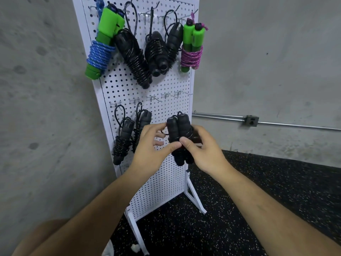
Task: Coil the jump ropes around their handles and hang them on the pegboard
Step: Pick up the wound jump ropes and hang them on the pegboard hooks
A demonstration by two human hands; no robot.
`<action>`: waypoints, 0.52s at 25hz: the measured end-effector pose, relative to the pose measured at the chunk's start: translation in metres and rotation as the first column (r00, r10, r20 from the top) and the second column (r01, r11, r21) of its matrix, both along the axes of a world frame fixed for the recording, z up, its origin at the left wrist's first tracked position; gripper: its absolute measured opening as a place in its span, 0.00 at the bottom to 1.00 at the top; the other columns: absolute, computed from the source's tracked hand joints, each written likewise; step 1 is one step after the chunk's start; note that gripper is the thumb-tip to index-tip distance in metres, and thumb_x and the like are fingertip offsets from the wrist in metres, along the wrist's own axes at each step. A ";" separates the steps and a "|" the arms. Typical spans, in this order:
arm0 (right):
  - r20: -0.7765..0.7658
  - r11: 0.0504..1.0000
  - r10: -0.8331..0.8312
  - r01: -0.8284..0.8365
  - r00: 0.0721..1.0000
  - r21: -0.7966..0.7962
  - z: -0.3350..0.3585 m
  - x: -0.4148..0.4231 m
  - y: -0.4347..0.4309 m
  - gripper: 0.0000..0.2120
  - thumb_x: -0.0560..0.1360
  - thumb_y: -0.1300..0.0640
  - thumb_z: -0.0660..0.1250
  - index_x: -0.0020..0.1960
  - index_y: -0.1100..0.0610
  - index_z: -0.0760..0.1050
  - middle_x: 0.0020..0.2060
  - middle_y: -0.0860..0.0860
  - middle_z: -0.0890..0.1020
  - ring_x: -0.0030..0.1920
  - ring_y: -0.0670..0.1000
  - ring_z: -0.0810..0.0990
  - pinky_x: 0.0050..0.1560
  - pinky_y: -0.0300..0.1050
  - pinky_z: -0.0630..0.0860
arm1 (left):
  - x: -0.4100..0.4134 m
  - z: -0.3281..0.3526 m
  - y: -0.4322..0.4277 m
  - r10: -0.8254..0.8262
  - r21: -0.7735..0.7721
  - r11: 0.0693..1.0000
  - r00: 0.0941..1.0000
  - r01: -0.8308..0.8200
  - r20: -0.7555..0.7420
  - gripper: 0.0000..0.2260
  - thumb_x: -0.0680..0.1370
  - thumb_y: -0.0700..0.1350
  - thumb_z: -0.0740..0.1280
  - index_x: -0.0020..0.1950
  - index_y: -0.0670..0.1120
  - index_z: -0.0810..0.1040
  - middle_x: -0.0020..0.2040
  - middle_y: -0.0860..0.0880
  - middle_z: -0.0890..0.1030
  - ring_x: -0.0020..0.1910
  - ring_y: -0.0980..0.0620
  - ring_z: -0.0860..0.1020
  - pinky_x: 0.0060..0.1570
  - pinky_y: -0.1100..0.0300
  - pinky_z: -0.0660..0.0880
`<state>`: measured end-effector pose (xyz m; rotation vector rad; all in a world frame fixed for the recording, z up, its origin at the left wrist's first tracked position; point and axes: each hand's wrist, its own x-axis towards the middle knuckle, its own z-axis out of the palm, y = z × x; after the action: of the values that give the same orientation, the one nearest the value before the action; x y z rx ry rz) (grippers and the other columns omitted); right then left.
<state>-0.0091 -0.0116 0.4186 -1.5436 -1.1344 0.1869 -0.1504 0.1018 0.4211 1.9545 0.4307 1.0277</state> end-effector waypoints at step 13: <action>-0.357 0.992 0.115 -0.086 0.927 0.095 -0.002 -0.011 0.015 0.20 0.79 0.52 0.69 0.69 0.45 0.69 0.58 0.52 0.82 0.58 0.53 0.82 0.59 0.52 0.81 | 0.001 -0.006 -0.001 0.044 -0.094 0.994 0.995 -0.053 -0.093 0.31 0.67 0.55 0.80 0.63 0.70 0.68 0.61 0.62 0.76 0.63 0.61 0.76 0.68 0.51 0.73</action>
<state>-0.0205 0.0034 0.4166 -1.3153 -0.9143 0.4730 -0.1495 0.1012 0.4154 1.9176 0.5713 0.9336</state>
